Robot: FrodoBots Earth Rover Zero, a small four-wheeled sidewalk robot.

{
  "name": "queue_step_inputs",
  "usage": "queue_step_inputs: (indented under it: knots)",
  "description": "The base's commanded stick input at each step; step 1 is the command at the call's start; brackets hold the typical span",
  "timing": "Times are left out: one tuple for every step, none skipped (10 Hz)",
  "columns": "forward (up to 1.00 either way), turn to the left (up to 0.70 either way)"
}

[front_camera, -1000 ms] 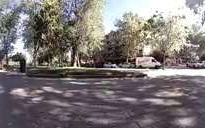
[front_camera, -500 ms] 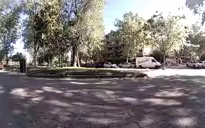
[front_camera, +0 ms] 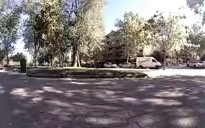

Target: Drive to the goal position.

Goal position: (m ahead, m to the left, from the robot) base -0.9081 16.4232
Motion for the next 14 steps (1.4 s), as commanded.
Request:
queue_step_inputs:
  knots:
    - [0.00, 0.85]
    - [0.25, 0.70]
    - [0.75, 0.41]
    - [0.85, 0.35]
    - [0.57, 0.52]
    - [0.00, 0.64]
    - [0.00, 0.00]
    - [0.00, 0.00]
    - [0.00, 0.00]
    - [0.00, 0.00]
    - [0.00, 0.00]
    - [0.00, 0.85]
    - [0.17, 0.75]
    - [0.85, 0.35]
